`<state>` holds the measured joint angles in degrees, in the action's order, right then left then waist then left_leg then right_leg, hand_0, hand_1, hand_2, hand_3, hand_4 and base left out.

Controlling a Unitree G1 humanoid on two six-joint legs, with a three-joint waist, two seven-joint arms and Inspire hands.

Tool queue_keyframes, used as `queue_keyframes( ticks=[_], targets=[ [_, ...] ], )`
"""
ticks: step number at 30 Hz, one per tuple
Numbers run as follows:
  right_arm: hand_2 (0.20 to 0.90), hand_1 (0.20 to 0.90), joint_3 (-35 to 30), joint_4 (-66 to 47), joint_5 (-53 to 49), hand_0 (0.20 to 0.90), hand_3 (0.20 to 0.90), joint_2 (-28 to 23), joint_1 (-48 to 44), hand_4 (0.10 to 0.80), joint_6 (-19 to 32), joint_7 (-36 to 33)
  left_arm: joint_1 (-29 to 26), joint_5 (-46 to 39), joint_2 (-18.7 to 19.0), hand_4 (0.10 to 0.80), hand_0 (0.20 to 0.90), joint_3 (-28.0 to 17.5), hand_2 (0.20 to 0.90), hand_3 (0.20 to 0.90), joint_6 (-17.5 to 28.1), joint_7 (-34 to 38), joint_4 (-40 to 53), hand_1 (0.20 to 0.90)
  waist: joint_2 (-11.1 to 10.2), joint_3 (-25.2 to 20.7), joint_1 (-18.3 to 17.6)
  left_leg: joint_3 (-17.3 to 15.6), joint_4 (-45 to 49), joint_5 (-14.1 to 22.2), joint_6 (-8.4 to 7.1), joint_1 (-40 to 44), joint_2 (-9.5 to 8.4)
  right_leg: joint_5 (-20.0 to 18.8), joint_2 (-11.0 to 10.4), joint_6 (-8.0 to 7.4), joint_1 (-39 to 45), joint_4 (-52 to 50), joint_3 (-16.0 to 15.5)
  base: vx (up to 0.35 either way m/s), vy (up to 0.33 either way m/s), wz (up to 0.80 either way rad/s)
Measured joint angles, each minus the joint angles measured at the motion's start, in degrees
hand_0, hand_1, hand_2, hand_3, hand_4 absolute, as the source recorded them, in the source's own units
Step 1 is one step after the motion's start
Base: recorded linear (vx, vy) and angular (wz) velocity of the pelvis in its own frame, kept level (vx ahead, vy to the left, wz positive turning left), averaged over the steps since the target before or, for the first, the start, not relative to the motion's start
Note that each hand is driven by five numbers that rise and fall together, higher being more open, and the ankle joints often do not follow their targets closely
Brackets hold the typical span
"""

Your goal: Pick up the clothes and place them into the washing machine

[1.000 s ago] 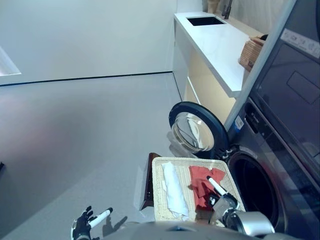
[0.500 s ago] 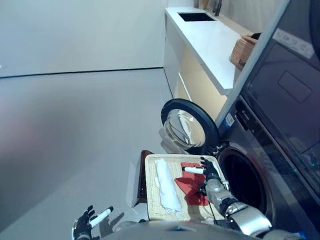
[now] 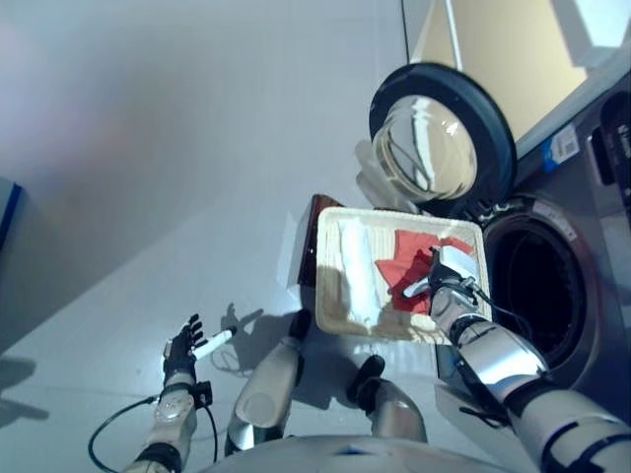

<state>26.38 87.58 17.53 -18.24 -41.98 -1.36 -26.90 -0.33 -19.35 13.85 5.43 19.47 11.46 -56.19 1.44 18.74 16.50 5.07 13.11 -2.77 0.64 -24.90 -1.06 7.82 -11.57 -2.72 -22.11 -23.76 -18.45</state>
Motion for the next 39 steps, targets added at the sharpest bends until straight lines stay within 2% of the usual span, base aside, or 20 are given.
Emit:
queue_keyframes(
  ticks=[6,8,12,18,25,34,39],
  targets=[
    [0.900,0.900,0.00,1.28,-0.02,0.900,0.900,-5.39,-3.24,0.800,-0.26,-1.08,-0.38,-0.99,-0.02,0.800,0.900,3.05,0.900,0.900,0.88,0.21,7.33,0.900,1.12,2.26,-0.01,-0.36,4.34,0.09,0.28,-7.08,-0.92,0.34,-1.60,0.30,-7.63,-5.11,1.20,-0.067,0.035,0.00],
    [0.900,0.900,-0.06,2.51,-0.03,0.900,0.900,-7.13,-3.55,0.800,-1.08,-1.78,-1.24,-1.00,0.05,0.800,0.900,4.04,0.900,0.900,0.93,0.46,8.11,0.900,1.60,2.88,0.06,-0.33,4.96,0.36,0.66,-8.06,-1.40,1.06,-2.27,-0.33,-9.02,-6.65,1.75,-0.015,0.032,0.02],
    [0.900,0.900,-1.21,2.63,0.00,0.900,0.900,-11.34,-4.53,0.800,-1.97,-2.06,-1.39,-0.94,0.16,0.800,0.900,4.66,0.900,0.900,0.98,1.09,11.17,0.900,2.24,3.02,-0.03,-1.12,7.51,0.38,0.90,-12.41,-2.59,1.59,-3.64,0.09,-14.49,-10.57,3.49,-0.084,0.060,-0.01],
    [0.900,0.900,-1.12,3.23,0.02,0.900,0.900,-14.99,-6.67,0.800,-2.47,-2.05,-1.82,-0.92,0.06,0.800,0.900,6.12,0.900,0.900,1.28,1.30,13.48,0.900,5.23,3.86,0.74,-1.76,9.80,0.38,1.10,-18.33,-3.08,1.70,-4.65,0.21,-20.72,-13.45,4.35,-0.037,0.020,0.00],
    [0.900,0.900,-1.31,3.84,-0.21,0.900,0.900,-16.49,-10.71,0.800,-2.54,-2.35,-2.26,-0.62,-0.82,0.800,0.900,8.53,0.900,0.900,2.14,1.88,17.54,0.900,8.22,4.83,2.28,-0.73,9.79,-0.76,1.13,-21.89,-4.87,3.41,-6.99,0.33,-24.91,-17.15,3.54,0.025,0.006,0.20],
    [0.900,0.900,-2.23,4.53,-5.29,0.900,0.900,-21.73,-13.64,0.800,-2.49,-3.06,-2.41,0.42,-0.74,0.800,0.900,8.73,0.900,0.900,2.74,2.88,20.88,0.900,8.61,4.57,4.83,1.63,9.79,-1.23,0.90,-23.79,-6.81,5.16,-9.17,0.23,-26.37,-19.42,1.84,0.044,0.001,0.19],
    [0.900,0.900,-2.34,6.02,-7.40,0.900,0.900,-24.02,-14.45,0.800,-2.56,-2.93,-3.22,0.39,-0.63,0.800,0.900,8.71,0.900,0.900,3.04,3.64,21.91,0.900,9.00,4.31,5.13,2.50,10.94,-1.32,0.99,-25.19,-8.67,6.73,-11.46,0.17,-27.86,-22.52,1.47,-0.006,0.016,0.22]
  ],
)
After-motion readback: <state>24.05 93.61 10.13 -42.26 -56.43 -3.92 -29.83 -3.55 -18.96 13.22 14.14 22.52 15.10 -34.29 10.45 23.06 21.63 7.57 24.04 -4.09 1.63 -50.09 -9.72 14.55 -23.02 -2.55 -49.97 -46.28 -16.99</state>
